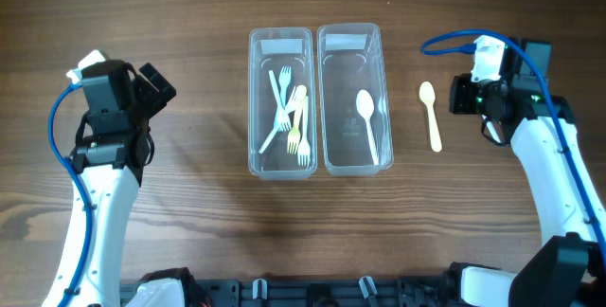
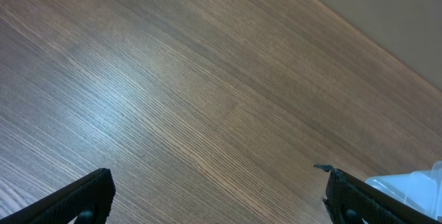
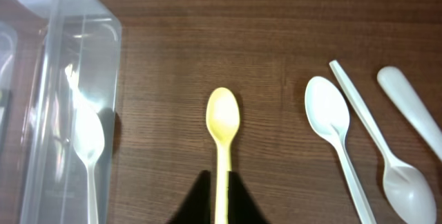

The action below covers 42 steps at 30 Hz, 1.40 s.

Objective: Pack container
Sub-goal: 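Lower the right gripper onto the yellow spoon and grasp it, then carry the yellow spoon into the right container and release it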

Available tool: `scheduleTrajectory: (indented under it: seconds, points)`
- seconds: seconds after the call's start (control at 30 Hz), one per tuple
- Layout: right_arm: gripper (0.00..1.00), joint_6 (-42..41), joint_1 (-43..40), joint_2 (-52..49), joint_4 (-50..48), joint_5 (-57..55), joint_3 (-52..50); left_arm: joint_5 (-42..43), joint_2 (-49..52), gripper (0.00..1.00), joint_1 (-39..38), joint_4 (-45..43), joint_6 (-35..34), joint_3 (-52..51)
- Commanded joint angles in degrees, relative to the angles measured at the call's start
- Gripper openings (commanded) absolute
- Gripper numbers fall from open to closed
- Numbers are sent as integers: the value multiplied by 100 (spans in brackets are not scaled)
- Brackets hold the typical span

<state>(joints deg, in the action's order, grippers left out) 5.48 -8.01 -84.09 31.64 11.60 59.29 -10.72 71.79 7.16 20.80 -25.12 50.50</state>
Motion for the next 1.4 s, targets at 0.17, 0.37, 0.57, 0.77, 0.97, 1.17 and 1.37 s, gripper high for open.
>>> scheduleTrajectory:
  seconds: [0.17, 0.37, 0.57, 0.77, 0.97, 1.17, 1.37]
  points:
    - [60, -92, 28, -560, -11, -59, -15, -70, -44, 100, 26, -11, 92, -2]
    - [58, -92, 50, -1287, -107, -55, -15, -70, -44, 100, 26, -11, 92, -2]
    - [55, 70, 160, -2048, -151, -146, -15, -70, -44, 100, 26, -11, 92, -2]
    - [50, 39, 168, -2500, -247, -144, -15, -70, -44, 100, 26, -11, 92, -2]
    - [22, 33, 175, -2706, -267, -144, -15, -70, -44, 100, 26, -11, 92, -2]
    - [4, 35, 179, -2704, -243, -146, -15, -70, -44, 100, 26, -11, 92, -2]
    - [4, -114, 179, -2590, -76, -142, 61, -70, -44, 100, 26, -11, 92, -2]
